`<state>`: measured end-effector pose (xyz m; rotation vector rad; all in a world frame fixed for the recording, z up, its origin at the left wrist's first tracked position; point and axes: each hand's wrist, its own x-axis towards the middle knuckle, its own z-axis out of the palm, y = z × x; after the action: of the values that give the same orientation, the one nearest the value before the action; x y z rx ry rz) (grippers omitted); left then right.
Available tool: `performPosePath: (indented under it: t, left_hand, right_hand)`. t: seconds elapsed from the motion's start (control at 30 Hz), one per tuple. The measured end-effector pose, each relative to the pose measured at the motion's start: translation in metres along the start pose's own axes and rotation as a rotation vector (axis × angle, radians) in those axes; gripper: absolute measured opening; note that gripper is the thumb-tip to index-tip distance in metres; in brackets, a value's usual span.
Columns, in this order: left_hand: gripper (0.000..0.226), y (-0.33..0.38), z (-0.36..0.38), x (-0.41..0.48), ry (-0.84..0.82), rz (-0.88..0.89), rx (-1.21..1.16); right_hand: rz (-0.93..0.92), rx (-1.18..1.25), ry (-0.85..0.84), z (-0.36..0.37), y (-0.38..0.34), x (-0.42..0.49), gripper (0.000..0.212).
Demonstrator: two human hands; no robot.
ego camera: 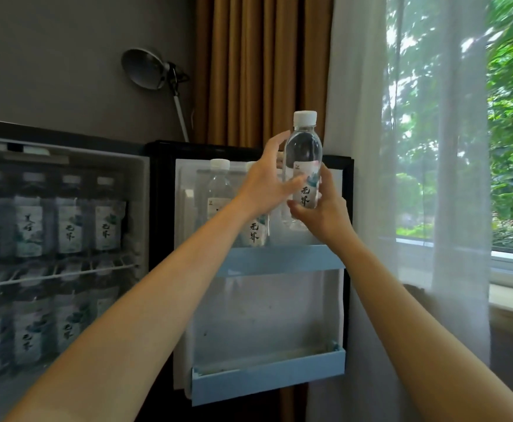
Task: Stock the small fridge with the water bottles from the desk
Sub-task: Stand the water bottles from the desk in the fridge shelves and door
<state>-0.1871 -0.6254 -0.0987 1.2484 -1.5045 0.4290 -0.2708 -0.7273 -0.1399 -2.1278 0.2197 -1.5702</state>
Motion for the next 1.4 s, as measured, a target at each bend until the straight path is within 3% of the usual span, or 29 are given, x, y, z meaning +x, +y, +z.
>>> performPosePath:
  t: [0.23, 0.37, 0.5, 0.77, 1.07, 1.3, 1.4]
  left_hand:
    - [0.07, -0.021, -0.014, 0.009, 0.014, 0.159, 0.524]
    - [0.07, -0.025, -0.018, 0.011, 0.033, 0.109, 0.672]
    - [0.065, -0.028, -0.023, 0.007, 0.013, 0.042, 0.708]
    - [0.06, -0.028, -0.024, 0.001, 0.013, 0.083, 0.747]
    - [0.05, -0.03, -0.023, -0.004, 0.014, 0.118, 0.834]
    - [0.052, -0.03, -0.025, -0.016, -0.036, 0.123, 0.854]
    - [0.049, -0.03, -0.029, -0.027, 0.018, 0.156, 0.802]
  right_hand:
    - [0.084, 0.007, 0.008, 0.016, 0.019, -0.012, 0.077]
    - [0.119, 0.047, -0.025, 0.022, 0.017, -0.011, 0.079]
    - [0.145, 0.077, -0.049, 0.027, 0.018, -0.011, 0.08]
    - [0.172, -0.049, -0.119, 0.031, 0.029, -0.02, 0.085]
    - [0.15, -0.387, -0.214, 0.03, 0.025, -0.026, 0.099]
    - [0.173, -0.306, -0.294, 0.026, 0.023, -0.028, 0.104]
    - [0.158, -0.247, -0.296, 0.022, 0.024, -0.031, 0.105]
